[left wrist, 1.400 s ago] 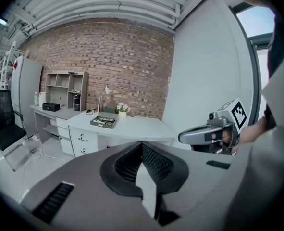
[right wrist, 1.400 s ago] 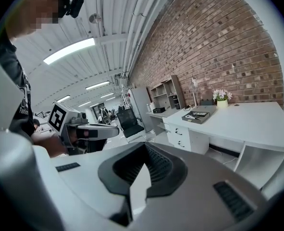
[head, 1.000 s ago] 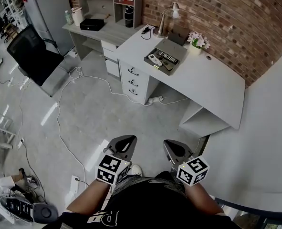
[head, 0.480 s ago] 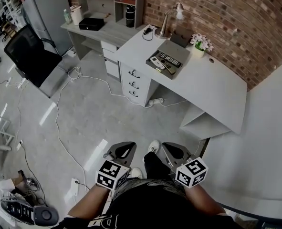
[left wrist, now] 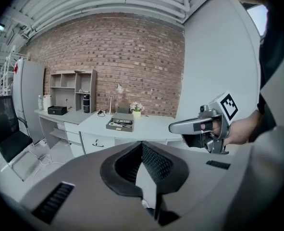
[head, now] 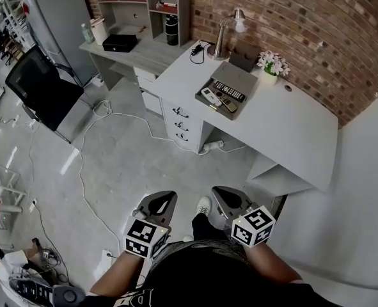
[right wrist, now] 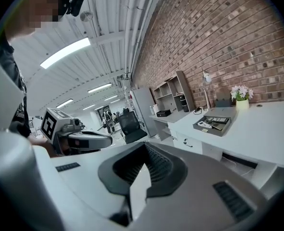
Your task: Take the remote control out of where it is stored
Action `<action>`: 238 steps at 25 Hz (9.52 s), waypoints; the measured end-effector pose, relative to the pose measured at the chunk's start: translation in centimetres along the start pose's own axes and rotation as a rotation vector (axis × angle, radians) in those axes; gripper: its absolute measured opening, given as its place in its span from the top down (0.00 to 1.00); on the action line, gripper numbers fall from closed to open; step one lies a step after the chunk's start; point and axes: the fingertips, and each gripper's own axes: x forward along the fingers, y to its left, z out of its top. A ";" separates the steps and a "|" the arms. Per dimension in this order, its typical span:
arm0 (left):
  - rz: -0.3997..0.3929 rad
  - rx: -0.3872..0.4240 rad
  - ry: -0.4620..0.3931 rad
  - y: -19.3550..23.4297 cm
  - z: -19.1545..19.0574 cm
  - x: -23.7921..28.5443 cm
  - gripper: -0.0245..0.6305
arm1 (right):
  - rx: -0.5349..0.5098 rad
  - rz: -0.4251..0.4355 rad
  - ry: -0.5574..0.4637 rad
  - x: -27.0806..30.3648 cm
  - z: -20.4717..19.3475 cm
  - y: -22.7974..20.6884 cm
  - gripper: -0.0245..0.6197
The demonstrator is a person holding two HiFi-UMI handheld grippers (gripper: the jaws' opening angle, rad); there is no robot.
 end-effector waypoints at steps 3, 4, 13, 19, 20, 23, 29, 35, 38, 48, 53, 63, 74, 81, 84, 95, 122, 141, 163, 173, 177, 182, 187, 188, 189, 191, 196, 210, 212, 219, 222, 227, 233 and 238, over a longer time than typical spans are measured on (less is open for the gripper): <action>0.009 0.009 0.004 1.5 1.5 2.1 0.95 | -0.019 -0.003 -0.010 1.3 1.7 -2.1 0.97; 0.010 0.013 -0.001 1.9 2.1 2.8 0.95 | -0.020 -0.006 -0.014 1.6 2.3 -3.0 0.97; 0.007 0.048 -0.011 4.9 8.4 11.1 0.95 | -0.010 -0.040 -0.049 3.8 6.8 -11.5 0.97; -0.009 0.086 0.003 5.6 10.7 16.2 0.95 | -0.010 -0.049 -0.075 4.7 8.6 -15.9 0.97; -0.013 0.088 0.004 5.6 11.0 16.9 0.95 | -0.005 -0.054 -0.077 4.8 8.7 -16.6 0.97; -0.032 0.089 0.008 5.5 11.9 18.4 0.95 | 0.017 -0.064 -0.080 5.1 9.1 -18.0 0.97; -0.043 0.101 0.038 6.4 12.4 20.5 0.95 | 0.028 -0.086 -0.080 6.1 9.6 -20.3 0.97; -0.056 0.110 0.062 9.0 12.6 22.8 0.95 | 0.040 -0.118 -0.059 8.0 9.8 -22.9 0.97; -0.080 0.125 0.079 10.6 12.9 24.9 0.95 | 0.043 -0.160 -0.046 9.5 10.0 -24.7 0.97; -0.212 0.183 0.130 16.1 14.8 32.6 0.95 | 0.001 -0.320 0.067 15.4 10.0 -31.0 0.97; -0.263 0.185 0.145 19.9 15.6 35.1 0.95 | -0.070 -0.389 0.222 19.1 8.1 -34.0 0.92; -0.411 0.225 0.203 24.4 15.7 39.6 0.95 | -0.212 -0.515 0.562 24.9 4.3 -40.9 0.75; -0.556 0.283 0.249 24.3 15.7 40.9 0.95 | -0.266 -0.456 0.837 26.4 -0.4 -44.7 0.60; -0.524 0.253 0.264 24.7 15.9 41.9 0.95 | -0.274 -0.434 0.877 26.9 -1.0 -45.2 0.60; -0.513 0.240 0.263 24.4 15.8 42.3 0.95 | -0.278 -0.405 0.896 27.1 -1.2 -45.4 0.61; -0.449 0.190 0.260 24.6 15.6 43.0 0.95 | -0.218 -0.391 0.878 26.9 -1.1 -45.1 0.64; -0.479 0.221 0.233 19.5 16.3 44.2 0.95 | -0.235 -0.443 0.665 22.8 5.5 -42.0 0.65; -0.550 0.275 0.198 15.1 17.5 44.9 0.95 | -0.026 -0.741 0.459 12.1 7.2 -45.4 0.65; -0.545 0.306 0.211 14.7 18.1 45.2 0.95 | 0.428 -1.070 0.369 6.8 -2.9 -50.2 0.65; -0.537 0.277 0.201 15.2 18.2 44.6 0.95 | 0.449 -1.105 0.413 7.1 -4.4 -51.5 0.65; -0.528 0.267 0.194 15.7 18.5 44.6 0.95 | 0.438 -1.103 0.448 7.3 -4.9 -51.7 0.65; -0.519 0.263 0.189 16.1 18.5 44.5 0.95 | 0.421 -1.101 0.462 7.5 -5.1 -51.9 0.65; -0.516 0.255 0.181 16.0 18.6 44.4 0.95 | 0.420 -1.082 0.451 7.5 -4.9 -51.5 0.65; -0.516 0.254 0.177 16.0 18.7 44.4 0.95 | 0.416 -1.078 0.445 7.5 -4.7 -51.3 0.65; -0.515 0.254 0.173 16.1 18.8 44.4 0.95 | 0.408 -1.076 0.438 7.4 -4.5 -51.2 0.65; -0.512 0.255 0.168 16.1 18.8 44.4 0.95 | 0.397 -1.077 0.414 7.1 -4.1 -51.0 0.65; -0.509 0.237 0.165 16.1 18.7 44.4 0.95 | 0.407 -1.022 0.263 7.5 -1.5 -49.9 0.65; -0.443 0.170 0.158 19.6 18.6 44.1 0.96 | 0.168 -0.644 0.077 15.8 10.6 -42.0 0.95; -0.427 0.153 0.157 20.4 18.6 44.1 0.96 | 0.132 -0.600 0.101 17.4 11.0 -41.2 0.95; -0.366 0.126 0.173 23.0 17.9 44.1 0.96 | 0.152 -0.504 0.167 21.6 10.5 -40.1 0.95; -0.369 0.102 0.149 23.6 18.0 43.8 0.95 | 0.111 -0.464 0.224 23.4 9.9 -39.7 0.95; -0.364 0.107 0.191 24.5 17.1 43.5 0.95 | 0.035 -0.418 0.327 26.2 8.8 -39.5 0.95; -0.352 0.130 0.225 25.8 15.8 42.8 0.95 | -0.074 -0.374 0.456 29.3 7.1 -39.8 0.95; -0.316 0.104 0.223 27.6 15.6 42.2 0.95 | -0.135 -0.336 0.549 32.0 5.7 -40.1 0.87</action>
